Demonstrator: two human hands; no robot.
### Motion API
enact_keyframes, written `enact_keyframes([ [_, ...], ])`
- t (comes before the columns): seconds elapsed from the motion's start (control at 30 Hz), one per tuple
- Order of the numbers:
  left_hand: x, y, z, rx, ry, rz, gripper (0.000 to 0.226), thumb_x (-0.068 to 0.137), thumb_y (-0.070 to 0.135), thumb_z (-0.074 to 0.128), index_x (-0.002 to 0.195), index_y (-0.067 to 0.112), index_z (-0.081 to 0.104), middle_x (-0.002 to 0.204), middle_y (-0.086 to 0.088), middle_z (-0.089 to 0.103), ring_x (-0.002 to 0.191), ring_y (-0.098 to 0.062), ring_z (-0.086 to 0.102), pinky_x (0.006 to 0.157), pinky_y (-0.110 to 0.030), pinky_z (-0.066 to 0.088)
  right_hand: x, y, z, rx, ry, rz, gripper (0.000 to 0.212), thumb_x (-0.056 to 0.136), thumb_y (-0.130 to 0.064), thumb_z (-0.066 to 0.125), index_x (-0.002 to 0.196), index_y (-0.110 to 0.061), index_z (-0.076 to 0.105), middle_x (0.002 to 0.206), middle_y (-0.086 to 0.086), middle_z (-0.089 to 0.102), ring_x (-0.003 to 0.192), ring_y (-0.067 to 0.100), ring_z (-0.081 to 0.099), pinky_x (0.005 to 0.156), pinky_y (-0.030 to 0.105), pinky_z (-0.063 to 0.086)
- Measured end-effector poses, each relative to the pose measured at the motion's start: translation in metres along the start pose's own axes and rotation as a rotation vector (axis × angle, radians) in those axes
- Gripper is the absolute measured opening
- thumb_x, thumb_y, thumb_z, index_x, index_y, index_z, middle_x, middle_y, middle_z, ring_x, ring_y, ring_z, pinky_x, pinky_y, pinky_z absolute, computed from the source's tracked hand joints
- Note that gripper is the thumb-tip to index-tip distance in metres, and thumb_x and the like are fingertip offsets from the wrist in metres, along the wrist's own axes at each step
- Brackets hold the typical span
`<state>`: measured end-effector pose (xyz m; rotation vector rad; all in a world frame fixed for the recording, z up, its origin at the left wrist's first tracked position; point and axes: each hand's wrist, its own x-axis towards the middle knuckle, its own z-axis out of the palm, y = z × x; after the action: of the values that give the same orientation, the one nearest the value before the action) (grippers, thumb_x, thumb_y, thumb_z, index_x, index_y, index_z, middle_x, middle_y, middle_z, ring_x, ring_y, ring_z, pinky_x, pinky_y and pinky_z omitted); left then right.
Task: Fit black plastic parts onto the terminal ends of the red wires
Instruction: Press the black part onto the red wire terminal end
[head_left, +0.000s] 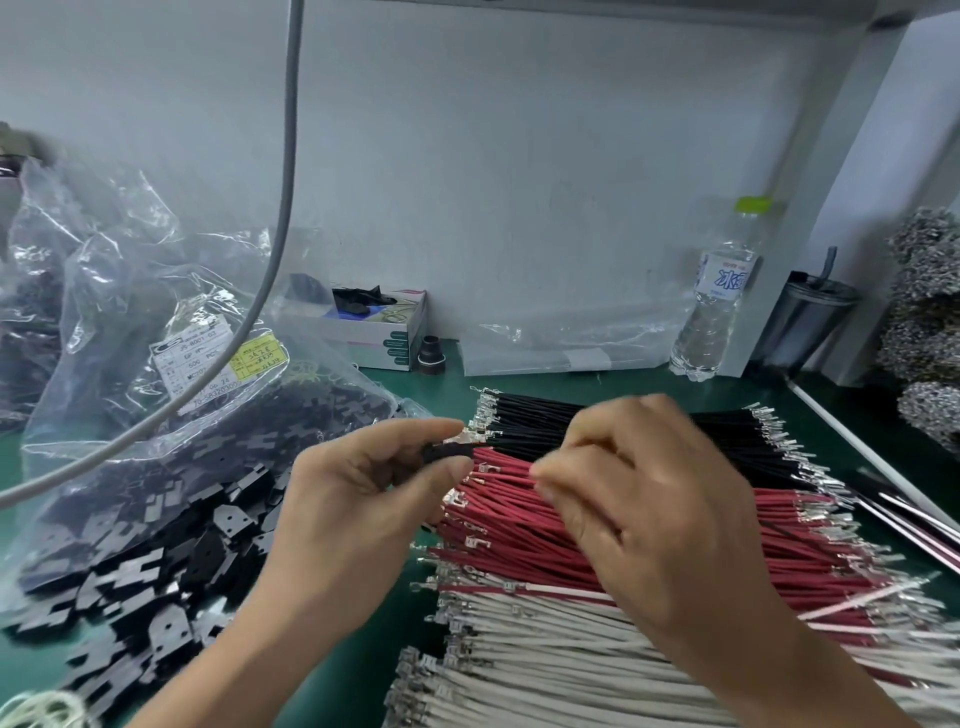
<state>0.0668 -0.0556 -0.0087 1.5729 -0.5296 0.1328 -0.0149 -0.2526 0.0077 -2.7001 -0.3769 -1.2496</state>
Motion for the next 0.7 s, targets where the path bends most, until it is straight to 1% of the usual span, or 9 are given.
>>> enact_keyframes([
  [0.07, 0.003, 0.0, -0.003, -0.053, 0.019, -0.054, 0.024, 0.074, 0.013, 0.085, 0.092, 0.028, 0.084, 0.07, -0.008, 0.074, 0.053, -0.012, 0.063, 0.05, -0.014, 0.048, -0.002, -0.006, 0.006, 0.012, -0.212, 0.033, 0.007, 0.086, -0.031, 0.079, 0.089, -0.027, 0.073, 0.086, -0.014, 0.057, 0.079, 0.011, 0.051, 0.062, 0.03, 0.048],
  [0.13, 0.004, 0.0, -0.003, -0.096, 0.018, -0.099, 0.022, 0.073, 0.011, 0.085, 0.09, 0.026, 0.084, 0.07, -0.008, 0.074, 0.053, -0.011, 0.063, 0.049, -0.014, 0.047, -0.001, -0.007, 0.011, 0.049, -0.362, 0.131, 0.01, 0.084, -0.041, 0.078, 0.091, -0.034, 0.075, 0.086, -0.019, 0.056, 0.083, 0.003, 0.049, 0.067, 0.024, 0.046],
  [0.2, 0.004, 0.0, -0.002, -0.128, 0.015, -0.137, 0.02, 0.071, 0.014, 0.085, 0.089, 0.023, 0.084, 0.069, -0.009, 0.074, 0.053, -0.011, 0.061, 0.048, -0.016, 0.047, 0.001, -0.004, 0.014, 0.105, -0.397, 0.179, 0.009, 0.086, -0.044, 0.074, 0.091, -0.037, 0.074, 0.086, -0.02, 0.058, 0.086, 0.001, 0.05, 0.072, 0.021, 0.043],
  [0.3, 0.005, 0.001, -0.004, -0.167, 0.02, -0.173, 0.024, 0.066, 0.025, 0.085, 0.089, 0.022, 0.084, 0.071, -0.012, 0.074, 0.054, -0.014, 0.061, 0.046, -0.021, 0.048, 0.007, 0.0, 0.009, 0.16, -0.423, 0.186, 0.003, 0.088, -0.038, 0.073, 0.09, -0.036, 0.073, 0.087, -0.022, 0.061, 0.088, 0.0, 0.057, 0.075, 0.018, 0.045],
  [0.33, 0.005, 0.002, -0.005, -0.185, 0.027, -0.181, 0.026, 0.064, 0.028, 0.085, 0.09, 0.022, 0.084, 0.072, -0.014, 0.074, 0.054, -0.015, 0.061, 0.046, -0.023, 0.048, 0.008, 0.001, 0.007, 0.199, -0.423, 0.208, 0.002, 0.089, -0.035, 0.073, 0.091, -0.036, 0.073, 0.088, -0.023, 0.063, 0.088, -0.001, 0.06, 0.076, 0.018, 0.046],
  [0.4, 0.006, 0.002, -0.007, -0.225, 0.029, -0.205, 0.032, 0.062, 0.032, 0.085, 0.091, 0.019, 0.084, 0.075, -0.016, 0.074, 0.055, -0.017, 0.06, 0.046, -0.023, 0.048, 0.009, 0.005, 0.001, 0.313, -0.383, 0.283, 0.013, 0.089, -0.025, 0.075, 0.095, -0.036, 0.076, 0.089, -0.024, 0.066, 0.09, -0.002, 0.064, 0.077, 0.013, 0.046],
  [0.5, 0.007, 0.002, -0.009, -0.328, -0.016, -0.269, 0.036, 0.063, 0.031, 0.084, 0.094, 0.012, 0.083, 0.077, -0.015, 0.073, 0.054, -0.017, 0.058, 0.046, -0.024, 0.047, 0.007, 0.006, -0.003, 0.437, -0.281, 0.313, 0.024, 0.09, -0.012, 0.073, 0.101, -0.033, 0.078, 0.091, -0.017, 0.065, 0.091, 0.006, 0.065, 0.076, 0.012, 0.045],
  [0.63, 0.007, 0.002, -0.01, -0.421, -0.134, -0.339, 0.039, 0.064, 0.023, 0.093, 0.095, 0.004, 0.081, 0.075, -0.014, 0.069, 0.052, -0.016, 0.055, 0.046, -0.023, 0.047, -0.001, -0.001, -0.005, 0.521, -0.1, 0.317, 0.023, 0.089, -0.011, 0.071, 0.097, -0.031, 0.079, 0.086, -0.01, 0.065, 0.084, 0.013, 0.066, 0.069, 0.013, 0.046],
  [0.7, 0.007, 0.001, -0.01, -0.442, -0.173, -0.359, 0.039, 0.067, 0.025, 0.092, 0.097, 0.002, 0.08, 0.073, -0.013, 0.067, 0.052, -0.015, 0.055, 0.047, -0.023, 0.047, -0.004, -0.003, -0.004, 0.532, -0.059, 0.316, 0.022, 0.088, -0.011, 0.071, 0.097, -0.029, 0.08, 0.085, -0.009, 0.065, 0.083, 0.015, 0.065, 0.069, 0.013, 0.046],
])
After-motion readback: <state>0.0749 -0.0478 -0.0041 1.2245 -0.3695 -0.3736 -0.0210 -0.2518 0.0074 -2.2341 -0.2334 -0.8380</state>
